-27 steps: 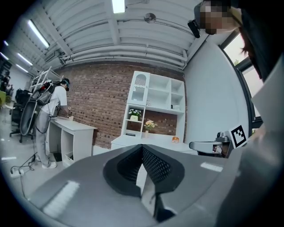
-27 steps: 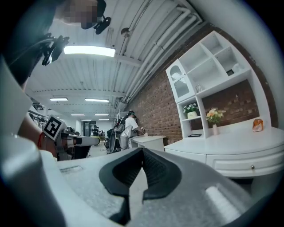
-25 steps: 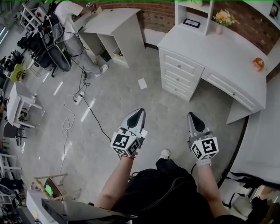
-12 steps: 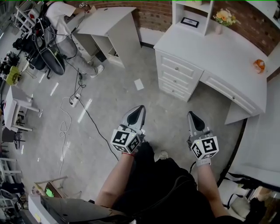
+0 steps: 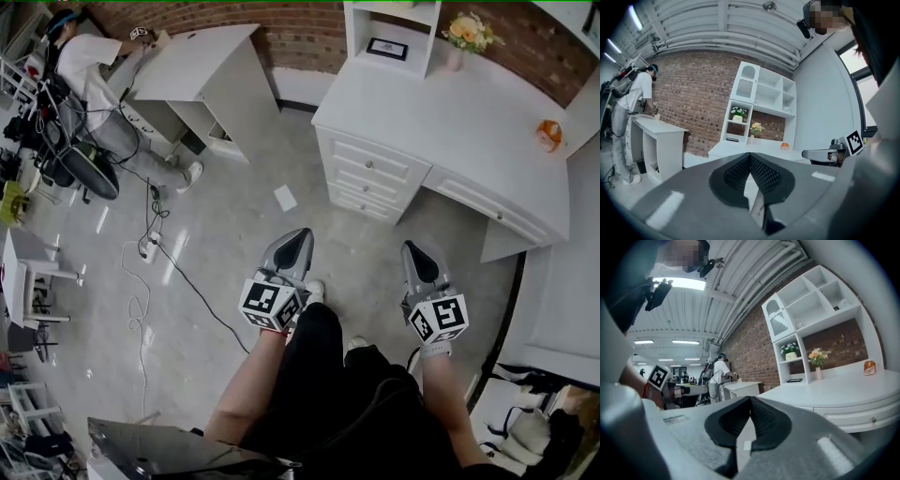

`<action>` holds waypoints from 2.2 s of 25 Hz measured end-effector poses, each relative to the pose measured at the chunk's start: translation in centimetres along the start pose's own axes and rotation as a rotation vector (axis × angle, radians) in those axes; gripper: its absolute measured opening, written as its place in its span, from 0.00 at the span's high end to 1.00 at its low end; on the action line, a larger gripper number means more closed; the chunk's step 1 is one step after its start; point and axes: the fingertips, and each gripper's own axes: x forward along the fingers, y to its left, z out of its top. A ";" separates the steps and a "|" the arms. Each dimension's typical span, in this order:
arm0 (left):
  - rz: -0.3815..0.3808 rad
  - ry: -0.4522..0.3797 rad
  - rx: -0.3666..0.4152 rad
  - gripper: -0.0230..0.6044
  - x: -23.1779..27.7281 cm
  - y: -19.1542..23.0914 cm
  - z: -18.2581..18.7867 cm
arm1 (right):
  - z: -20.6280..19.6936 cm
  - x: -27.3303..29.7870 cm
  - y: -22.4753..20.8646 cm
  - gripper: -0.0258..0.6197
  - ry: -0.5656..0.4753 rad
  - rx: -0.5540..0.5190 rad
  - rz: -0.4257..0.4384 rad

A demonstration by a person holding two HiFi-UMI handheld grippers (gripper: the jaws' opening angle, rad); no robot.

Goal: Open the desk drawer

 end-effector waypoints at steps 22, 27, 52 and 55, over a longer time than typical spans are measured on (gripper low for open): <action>-0.335 0.121 0.002 0.96 16.2 10.1 0.5 | -1.3 13.9 -4.0 0.96 0.032 0.064 -0.259; -0.401 0.129 -0.009 0.96 18.3 10.6 -0.4 | -2.6 15.8 -4.6 0.96 0.043 0.083 -0.303; -0.440 0.121 -0.065 0.96 28.4 11.7 -14.6 | -15.9 26.7 -12.1 0.94 0.045 0.066 -0.382; -0.420 0.114 -0.083 0.96 29.5 12.1 -15.8 | -17.3 27.5 -13.2 0.92 0.051 0.045 -0.411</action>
